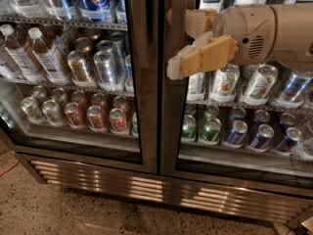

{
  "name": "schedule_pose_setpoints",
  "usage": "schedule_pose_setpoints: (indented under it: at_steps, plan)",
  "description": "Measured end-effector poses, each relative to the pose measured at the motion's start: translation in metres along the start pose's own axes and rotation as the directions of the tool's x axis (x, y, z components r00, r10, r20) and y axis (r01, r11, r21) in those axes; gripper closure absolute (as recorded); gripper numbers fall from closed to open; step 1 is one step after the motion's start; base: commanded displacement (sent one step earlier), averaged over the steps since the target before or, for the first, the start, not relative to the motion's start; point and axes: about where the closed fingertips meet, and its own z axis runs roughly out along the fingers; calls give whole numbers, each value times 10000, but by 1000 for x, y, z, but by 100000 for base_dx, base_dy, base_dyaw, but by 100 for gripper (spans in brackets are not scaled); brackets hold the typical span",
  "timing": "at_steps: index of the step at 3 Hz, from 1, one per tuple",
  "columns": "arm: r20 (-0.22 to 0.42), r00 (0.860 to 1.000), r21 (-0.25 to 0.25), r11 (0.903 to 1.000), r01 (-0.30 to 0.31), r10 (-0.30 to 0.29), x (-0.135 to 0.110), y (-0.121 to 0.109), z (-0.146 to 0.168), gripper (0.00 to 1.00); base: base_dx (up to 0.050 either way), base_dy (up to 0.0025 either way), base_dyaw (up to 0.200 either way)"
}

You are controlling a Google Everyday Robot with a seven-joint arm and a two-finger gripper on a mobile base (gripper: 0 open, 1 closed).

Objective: Open right fridge door

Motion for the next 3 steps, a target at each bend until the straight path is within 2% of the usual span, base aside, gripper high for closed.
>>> schedule_pose_setpoints:
  at_steps: [1,2,3]
  plan:
    - [-180,9990,264,9989,-394,399,18,-6,-2,0,0,0,0]
    - [-181,9990,264,9989,-393,398,18,-6,-2,3,0,0,0]
    - [-181,9990,263,9989,-393,398,18,-6,-2,26,0,0,0]
